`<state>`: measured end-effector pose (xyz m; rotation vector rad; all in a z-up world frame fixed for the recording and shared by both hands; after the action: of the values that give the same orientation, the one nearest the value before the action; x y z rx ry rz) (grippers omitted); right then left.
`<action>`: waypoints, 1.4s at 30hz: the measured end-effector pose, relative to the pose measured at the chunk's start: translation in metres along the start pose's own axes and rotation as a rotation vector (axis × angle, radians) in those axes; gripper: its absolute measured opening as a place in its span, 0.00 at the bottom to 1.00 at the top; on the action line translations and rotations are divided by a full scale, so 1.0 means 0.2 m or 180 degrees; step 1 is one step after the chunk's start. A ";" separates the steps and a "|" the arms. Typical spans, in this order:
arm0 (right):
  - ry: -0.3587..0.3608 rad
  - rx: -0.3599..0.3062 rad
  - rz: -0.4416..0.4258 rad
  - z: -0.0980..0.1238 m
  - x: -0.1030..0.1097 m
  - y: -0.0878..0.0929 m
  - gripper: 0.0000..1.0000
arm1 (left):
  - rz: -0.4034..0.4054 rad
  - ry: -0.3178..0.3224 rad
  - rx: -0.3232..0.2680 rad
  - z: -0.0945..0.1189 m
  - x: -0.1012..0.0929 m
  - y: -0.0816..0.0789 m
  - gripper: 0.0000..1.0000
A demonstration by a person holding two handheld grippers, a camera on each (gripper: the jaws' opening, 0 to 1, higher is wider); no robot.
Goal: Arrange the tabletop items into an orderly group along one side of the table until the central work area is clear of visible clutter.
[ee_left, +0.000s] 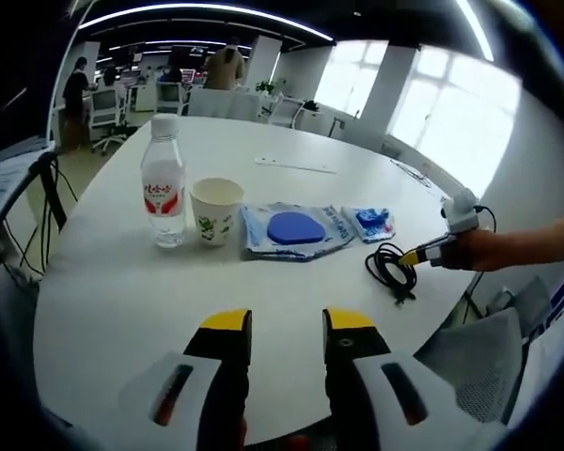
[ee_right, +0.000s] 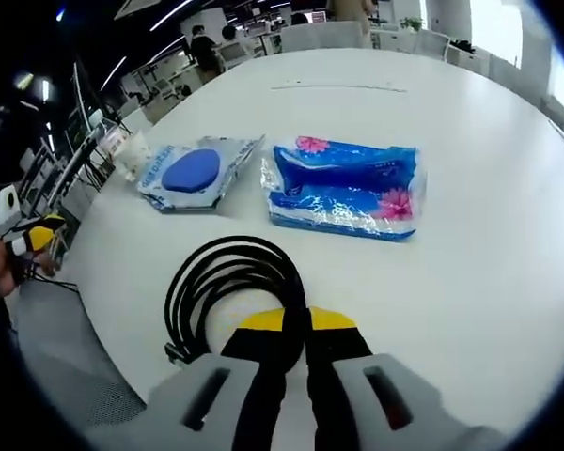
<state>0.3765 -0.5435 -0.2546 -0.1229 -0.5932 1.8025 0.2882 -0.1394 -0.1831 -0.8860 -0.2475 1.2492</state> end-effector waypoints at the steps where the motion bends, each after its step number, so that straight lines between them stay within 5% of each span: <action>1: 0.0009 0.0016 -0.0001 0.00 0.01 0.00 0.03 | 0.0004 -0.0004 0.0003 0.00 0.00 0.00 0.28; 18: -0.0077 -0.0131 -0.0067 -0.05 0.11 -0.16 0.02 | 0.0047 -0.0019 -0.0022 0.00 0.00 0.00 0.28; 42: -0.0106 -0.0091 -0.0012 -0.06 0.10 -0.20 0.03 | 0.0127 -0.0040 -0.0054 0.01 0.02 0.00 0.28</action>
<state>0.4087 -0.5127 -0.2424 -0.1114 -0.6425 1.7958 0.2873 -0.1345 -0.1828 -0.9016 -0.2518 1.2916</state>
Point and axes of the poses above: the point that each gripper's makers call its tool centre point, and the gripper's own axes: z roughly backward along the fingers, x roughly to its left, y roughly out of its underside, the point moved 10 cm from there along z, roughly backward along the fingers, and after that the axes turned 6 degrees about x, right-handed, at the moved point
